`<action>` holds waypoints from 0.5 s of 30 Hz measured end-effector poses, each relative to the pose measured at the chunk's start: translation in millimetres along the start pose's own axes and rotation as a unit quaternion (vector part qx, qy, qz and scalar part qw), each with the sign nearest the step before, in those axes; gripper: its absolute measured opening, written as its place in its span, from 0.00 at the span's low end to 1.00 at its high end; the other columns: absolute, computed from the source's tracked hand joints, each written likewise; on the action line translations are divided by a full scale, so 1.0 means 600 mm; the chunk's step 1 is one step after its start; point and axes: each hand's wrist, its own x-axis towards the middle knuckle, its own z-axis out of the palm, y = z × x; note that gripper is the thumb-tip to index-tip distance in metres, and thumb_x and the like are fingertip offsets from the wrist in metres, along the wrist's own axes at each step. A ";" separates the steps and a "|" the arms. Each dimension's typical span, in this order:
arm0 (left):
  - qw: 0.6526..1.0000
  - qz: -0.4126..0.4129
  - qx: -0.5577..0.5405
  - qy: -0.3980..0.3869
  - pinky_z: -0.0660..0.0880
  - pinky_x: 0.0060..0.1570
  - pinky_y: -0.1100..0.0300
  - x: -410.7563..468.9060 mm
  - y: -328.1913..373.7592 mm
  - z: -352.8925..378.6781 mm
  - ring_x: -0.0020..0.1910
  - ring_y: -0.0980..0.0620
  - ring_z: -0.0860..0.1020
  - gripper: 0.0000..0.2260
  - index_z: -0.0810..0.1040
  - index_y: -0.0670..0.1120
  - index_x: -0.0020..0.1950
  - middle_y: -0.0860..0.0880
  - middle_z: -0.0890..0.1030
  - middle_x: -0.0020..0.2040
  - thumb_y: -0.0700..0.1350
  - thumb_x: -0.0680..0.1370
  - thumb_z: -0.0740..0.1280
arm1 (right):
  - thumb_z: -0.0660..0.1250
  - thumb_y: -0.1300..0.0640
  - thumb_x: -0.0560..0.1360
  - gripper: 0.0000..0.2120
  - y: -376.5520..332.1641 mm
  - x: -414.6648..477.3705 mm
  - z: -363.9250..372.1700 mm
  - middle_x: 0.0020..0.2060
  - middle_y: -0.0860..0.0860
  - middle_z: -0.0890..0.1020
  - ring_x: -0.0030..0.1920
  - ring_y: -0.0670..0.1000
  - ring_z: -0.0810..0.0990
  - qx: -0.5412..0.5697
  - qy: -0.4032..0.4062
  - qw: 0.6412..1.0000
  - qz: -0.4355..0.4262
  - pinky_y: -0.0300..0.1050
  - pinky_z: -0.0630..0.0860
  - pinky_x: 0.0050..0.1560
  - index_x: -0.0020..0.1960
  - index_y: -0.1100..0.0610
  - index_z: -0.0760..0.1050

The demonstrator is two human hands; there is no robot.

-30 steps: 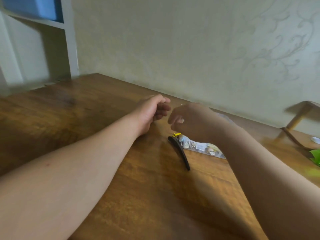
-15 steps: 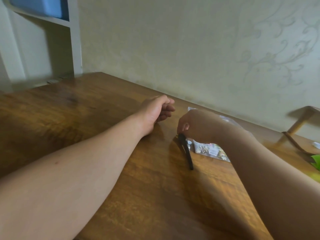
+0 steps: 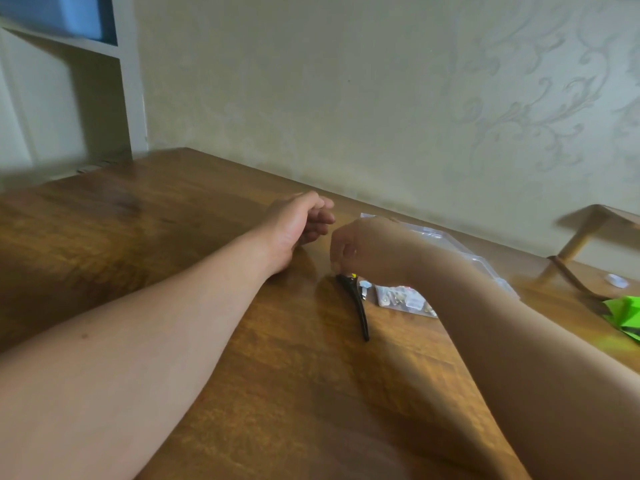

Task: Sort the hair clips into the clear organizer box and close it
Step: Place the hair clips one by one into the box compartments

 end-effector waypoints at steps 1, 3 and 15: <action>1.000 -0.001 -0.004 -0.001 0.77 0.45 0.57 0.000 0.001 0.001 0.40 0.51 0.81 0.12 0.85 0.44 0.58 0.48 0.86 0.42 0.44 0.83 0.63 | 0.69 0.50 0.80 0.05 0.006 -0.003 -0.005 0.49 0.43 0.84 0.52 0.48 0.81 0.036 0.031 0.999 0.008 0.50 0.79 0.59 0.52 0.46 0.84; 1.000 -0.003 -0.008 -0.004 0.76 0.44 0.58 -0.002 0.002 0.002 0.40 0.51 0.81 0.12 0.84 0.43 0.59 0.49 0.86 0.41 0.44 0.83 0.63 | 0.72 0.51 0.79 0.03 0.030 -0.019 -0.022 0.47 0.44 0.85 0.49 0.49 0.83 0.127 0.118 0.984 0.042 0.39 0.78 0.49 0.51 0.48 0.84; 0.997 0.028 0.063 -0.030 0.76 0.45 0.58 -0.002 -0.008 0.000 0.42 0.53 0.81 0.13 0.83 0.44 0.62 0.48 0.85 0.45 0.44 0.84 0.61 | 0.75 0.50 0.78 0.04 0.113 -0.136 0.030 0.40 0.44 0.87 0.43 0.45 0.85 0.253 0.161 0.942 0.152 0.42 0.80 0.42 0.45 0.47 0.84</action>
